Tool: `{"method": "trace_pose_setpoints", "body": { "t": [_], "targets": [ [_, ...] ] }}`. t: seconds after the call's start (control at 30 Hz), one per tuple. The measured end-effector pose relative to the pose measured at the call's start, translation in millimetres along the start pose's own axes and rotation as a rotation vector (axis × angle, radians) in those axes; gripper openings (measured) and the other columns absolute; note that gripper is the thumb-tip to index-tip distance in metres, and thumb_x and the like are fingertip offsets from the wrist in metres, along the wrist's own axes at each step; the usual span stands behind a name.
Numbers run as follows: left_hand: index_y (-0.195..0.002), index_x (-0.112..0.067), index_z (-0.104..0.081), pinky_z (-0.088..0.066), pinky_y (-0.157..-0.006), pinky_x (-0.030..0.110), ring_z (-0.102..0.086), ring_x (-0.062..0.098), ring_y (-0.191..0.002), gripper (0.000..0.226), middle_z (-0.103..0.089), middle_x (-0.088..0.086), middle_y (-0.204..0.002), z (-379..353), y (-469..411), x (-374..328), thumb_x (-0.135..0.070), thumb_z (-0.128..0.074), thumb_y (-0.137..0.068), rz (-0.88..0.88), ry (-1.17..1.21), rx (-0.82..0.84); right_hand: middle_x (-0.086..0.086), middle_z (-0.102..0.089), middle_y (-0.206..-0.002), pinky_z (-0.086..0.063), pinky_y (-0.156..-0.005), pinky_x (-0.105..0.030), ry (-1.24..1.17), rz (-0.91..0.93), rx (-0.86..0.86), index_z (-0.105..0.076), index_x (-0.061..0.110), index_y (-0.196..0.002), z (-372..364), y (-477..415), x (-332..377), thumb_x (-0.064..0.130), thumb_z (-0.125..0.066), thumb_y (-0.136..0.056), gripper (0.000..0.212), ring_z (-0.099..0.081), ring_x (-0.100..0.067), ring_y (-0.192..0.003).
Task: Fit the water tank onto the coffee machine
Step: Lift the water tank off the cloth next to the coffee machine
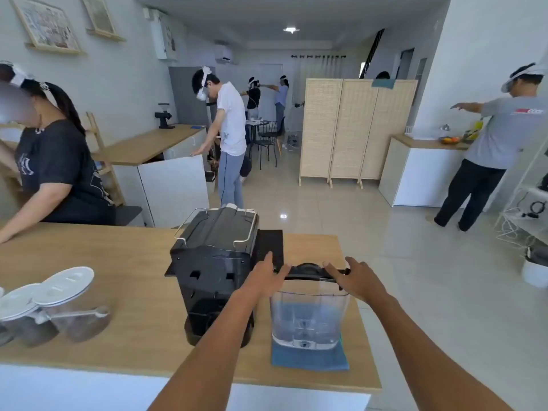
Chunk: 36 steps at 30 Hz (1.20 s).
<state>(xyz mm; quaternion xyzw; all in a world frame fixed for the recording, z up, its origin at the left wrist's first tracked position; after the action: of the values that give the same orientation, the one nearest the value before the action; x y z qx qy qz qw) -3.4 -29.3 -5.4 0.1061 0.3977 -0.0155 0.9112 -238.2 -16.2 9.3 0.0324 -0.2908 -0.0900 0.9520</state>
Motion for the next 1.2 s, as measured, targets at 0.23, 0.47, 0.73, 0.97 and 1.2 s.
{"method": "trace_pose_setpoints", "body": {
  "t": [0.23,0.47,0.73,0.97,1.2],
  "targets": [
    [-0.142,-0.012,-0.05,-0.039,-0.109,0.042,-0.05,0.026,-0.13,0.118,-0.056,0.007,-0.143,-18,-13,18,-0.094,-0.053,-0.058,0.18,0.223,-0.05,-0.009,-0.07,-0.115,-0.048,-0.093,-0.04,-0.111,-0.058,0.077,-0.06,0.011,-0.125,-10,-7,-17,0.102,-0.038,-0.054,0.117,-0.061,-0.029,-0.111],
    [-0.121,-0.022,-0.061,-0.04,-0.088,0.022,-0.053,0.013,-0.117,0.042,-0.062,-0.007,-0.126,-23,-3,6,-0.046,-0.07,-0.088,0.097,0.453,-0.061,0.003,-0.065,-0.121,-0.04,-0.092,-0.03,-0.393,0.024,0.118,-0.06,0.032,-0.127,-19,-3,-21,0.077,-0.062,-0.073,0.07,-0.058,-0.02,-0.112],
    [-0.117,-0.028,-0.059,-0.044,-0.077,0.01,-0.06,0.013,-0.111,0.032,-0.067,-0.007,-0.116,-12,-3,-4,-0.03,-0.074,-0.089,-0.079,0.486,-0.304,0.012,-0.055,-0.143,-0.043,-0.098,-0.032,-0.492,0.144,0.009,-0.035,0.045,-0.147,-13,-2,-16,0.075,-0.065,-0.073,0.086,-0.06,-0.02,-0.118],
    [-0.148,-0.033,-0.042,-0.037,-0.112,0.041,-0.039,0.016,-0.137,0.098,-0.044,-0.007,-0.147,-24,1,-11,-0.065,-0.081,-0.064,-0.062,0.532,-0.31,0.001,-0.035,-0.161,-0.031,-0.115,-0.043,-0.69,0.115,-0.028,-0.025,0.038,-0.156,-19,2,-9,0.077,-0.052,-0.075,0.094,-0.035,-0.026,-0.146],
    [-0.139,-0.042,-0.054,-0.035,-0.107,0.036,-0.043,0.021,-0.137,0.058,-0.051,-0.002,-0.148,-26,1,-12,-0.065,-0.06,-0.086,-0.013,0.652,-0.422,-0.001,-0.042,-0.157,-0.033,-0.114,-0.042,-0.816,0.081,-0.098,-0.038,0.038,-0.151,-24,1,-5,0.07,-0.048,-0.086,0.073,-0.038,-0.026,-0.143]
  ]
}}
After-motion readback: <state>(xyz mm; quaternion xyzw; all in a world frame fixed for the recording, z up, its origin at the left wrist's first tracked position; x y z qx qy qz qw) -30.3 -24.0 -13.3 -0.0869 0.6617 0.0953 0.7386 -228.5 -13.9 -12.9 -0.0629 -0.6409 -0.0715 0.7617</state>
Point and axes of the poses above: each hand's wrist, its own y-axis away from the middle knuckle, its own z-axis out of the back of the hand, x = y × z, the point moved 3 cm from there along -y, towards the middle knuckle
